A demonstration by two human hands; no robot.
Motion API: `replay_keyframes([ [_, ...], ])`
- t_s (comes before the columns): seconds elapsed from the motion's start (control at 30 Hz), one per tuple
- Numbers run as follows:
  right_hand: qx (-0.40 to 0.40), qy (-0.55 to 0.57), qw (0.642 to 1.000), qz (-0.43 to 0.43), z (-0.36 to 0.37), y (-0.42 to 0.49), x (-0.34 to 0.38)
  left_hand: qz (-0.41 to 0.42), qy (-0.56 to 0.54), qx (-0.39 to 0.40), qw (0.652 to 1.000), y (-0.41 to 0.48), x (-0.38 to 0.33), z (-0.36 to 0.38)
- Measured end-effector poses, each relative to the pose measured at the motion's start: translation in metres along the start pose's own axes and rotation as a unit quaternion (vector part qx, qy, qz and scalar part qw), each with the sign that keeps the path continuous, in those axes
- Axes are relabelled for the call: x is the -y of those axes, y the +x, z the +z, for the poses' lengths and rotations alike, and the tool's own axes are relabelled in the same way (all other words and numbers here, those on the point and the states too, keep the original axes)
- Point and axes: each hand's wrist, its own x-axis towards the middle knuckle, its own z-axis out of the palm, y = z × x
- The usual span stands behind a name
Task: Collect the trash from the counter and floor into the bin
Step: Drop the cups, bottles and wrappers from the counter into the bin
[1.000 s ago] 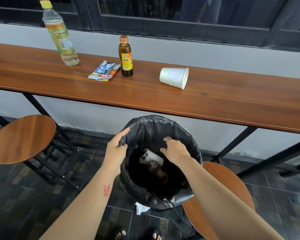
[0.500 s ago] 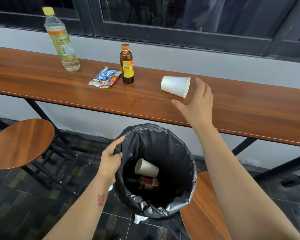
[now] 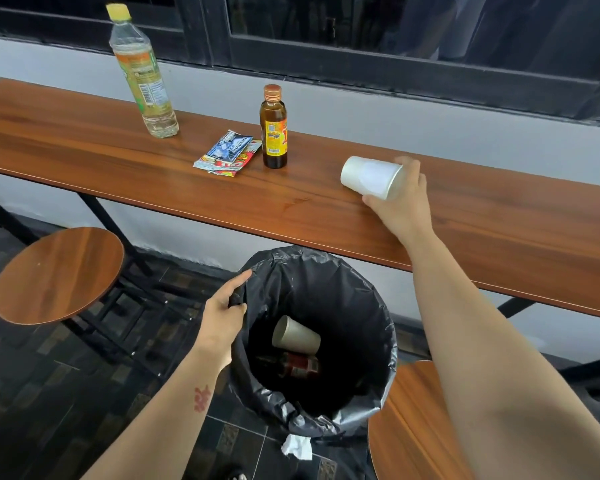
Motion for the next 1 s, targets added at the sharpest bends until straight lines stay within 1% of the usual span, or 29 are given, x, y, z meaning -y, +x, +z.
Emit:
replay_keyframes([
  [0.17, -0.033, 0.034, 0.998, -0.036, -0.003, -0.035, 0.008, -0.011, -0.039, -0.018, 0.999, -0.002, 0.001, -0.005],
  [0.33, -0.010, 0.118, 0.991, -0.061, -0.016, -0.066, 0.022, -0.006, -0.054, -0.043, 0.998, -0.013, -0.002, -0.006],
  [0.4, 0.027, 0.138, 0.988, -0.068, -0.020, -0.080, 0.029, -0.001, -0.059, -0.048, 0.997, -0.017, 0.000, -0.008],
  [0.43, 0.062, 0.140, 0.986, -0.070, -0.021, -0.086, 0.031, 0.000, -0.063, -0.050, 0.997, -0.018, 0.000, -0.009],
  [0.5, 0.171, 0.133, 0.974, -0.061, -0.022, -0.100, 0.032, 0.002, -0.069, -0.057, 0.996, -0.020, 0.004, -0.012],
  [0.57, 0.318, 0.083, 0.944, -0.046, -0.018, -0.115, 0.027, 0.000, -0.077, -0.064, 0.995, -0.021, 0.006, -0.015],
  [0.6, 0.377, 0.030, 0.925, -0.042, -0.013, -0.122, 0.023, 0.000, -0.078, -0.066, 0.995, -0.022, 0.007, -0.017],
  [0.63, 0.413, -0.037, 0.909, -0.045, -0.004, -0.130, 0.018, 0.003, -0.079, -0.068, 0.995, -0.023, 0.008, -0.019],
  [0.7, 0.428, -0.160, 0.887, -0.059, 0.017, -0.146, 0.007, 0.006, -0.074, -0.075, 0.994, -0.025, 0.009, -0.025],
  [0.73, 0.424, -0.193, 0.883, -0.060, 0.028, -0.153, 0.001, 0.007, -0.070, -0.076, 0.995, -0.025, 0.011, -0.029],
  [0.87, 0.417, -0.248, 0.871, -0.075, 0.069, -0.176, -0.006, 0.012, -0.073, -0.067, 0.995, -0.018, 0.017, -0.048],
  [1.0, 0.432, -0.285, 0.851, -0.092, 0.096, -0.180, 0.004, 0.005, -0.067, -0.071, 0.995, -0.008, 0.014, -0.069],
])
